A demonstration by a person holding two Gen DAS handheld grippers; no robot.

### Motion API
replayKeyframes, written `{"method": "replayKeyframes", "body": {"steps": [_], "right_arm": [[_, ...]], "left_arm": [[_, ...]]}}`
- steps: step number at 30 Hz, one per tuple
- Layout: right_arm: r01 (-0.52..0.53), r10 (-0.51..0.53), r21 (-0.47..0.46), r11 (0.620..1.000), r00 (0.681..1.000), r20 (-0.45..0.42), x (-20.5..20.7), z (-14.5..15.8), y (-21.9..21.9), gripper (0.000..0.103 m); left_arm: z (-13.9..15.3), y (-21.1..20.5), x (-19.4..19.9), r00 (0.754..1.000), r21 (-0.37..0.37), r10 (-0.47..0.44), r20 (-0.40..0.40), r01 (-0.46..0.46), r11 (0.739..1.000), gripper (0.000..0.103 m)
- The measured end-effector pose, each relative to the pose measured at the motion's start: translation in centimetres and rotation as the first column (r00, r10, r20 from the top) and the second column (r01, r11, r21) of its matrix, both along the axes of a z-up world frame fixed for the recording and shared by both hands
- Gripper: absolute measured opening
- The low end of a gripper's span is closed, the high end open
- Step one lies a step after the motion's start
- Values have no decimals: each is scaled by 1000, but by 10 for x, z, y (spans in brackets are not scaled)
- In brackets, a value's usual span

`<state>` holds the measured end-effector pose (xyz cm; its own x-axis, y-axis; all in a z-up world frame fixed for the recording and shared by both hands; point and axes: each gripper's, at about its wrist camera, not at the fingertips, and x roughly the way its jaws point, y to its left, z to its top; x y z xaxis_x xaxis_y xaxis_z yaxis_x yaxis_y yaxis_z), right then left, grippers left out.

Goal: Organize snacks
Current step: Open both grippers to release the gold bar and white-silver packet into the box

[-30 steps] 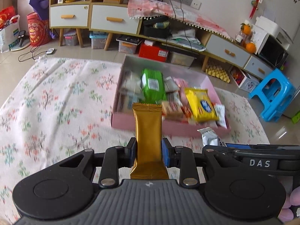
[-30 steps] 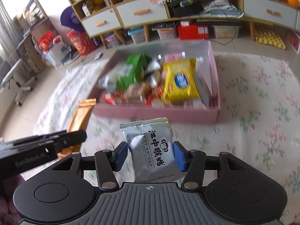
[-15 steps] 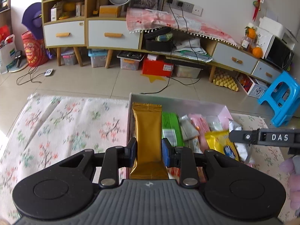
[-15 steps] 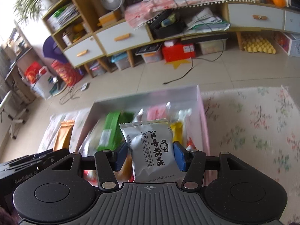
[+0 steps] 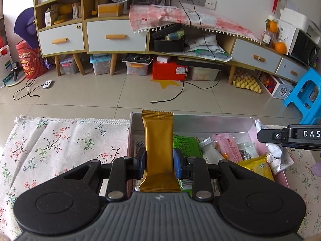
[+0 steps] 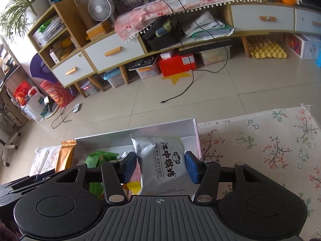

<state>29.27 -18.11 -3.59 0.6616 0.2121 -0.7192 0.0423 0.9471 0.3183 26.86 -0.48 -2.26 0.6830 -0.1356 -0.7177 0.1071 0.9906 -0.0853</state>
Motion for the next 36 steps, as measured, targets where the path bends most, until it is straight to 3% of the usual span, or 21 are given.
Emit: {"method": "replayKeyframes", "body": {"steps": [5, 17, 23, 25, 29, 36], "right_arm": [[-10, 10, 0, 1000, 1000, 14, 4, -1, 1, 49], [-27, 27, -15, 1000, 999, 21, 4, 2, 5, 52], [-31, 31, -24, 999, 999, 27, -8, 13, 7, 58], [-33, 34, -29, 999, 999, 31, -16, 18, 7, 61], [-39, 41, -36, 999, 998, 38, -36, 28, 7, 69], [-31, 34, -66, 997, 998, 46, -80, 43, 8, 81]], "left_arm": [[-2, -1, 5, 1000, 9, -5, 5, 5, 1000, 26], [2, -4, 3, 999, 28, 2, 35, -3, 1000, 49], [10, -6, -6, 999, 33, 0, 36, -1, 999, 57], [14, -7, -13, 999, 33, 0, 39, -1, 999, 66], [20, -8, -29, 999, 38, -6, 37, 5, 999, 71], [26, -5, -62, 1000, 20, 9, 9, -9, 1000, 89]]}}
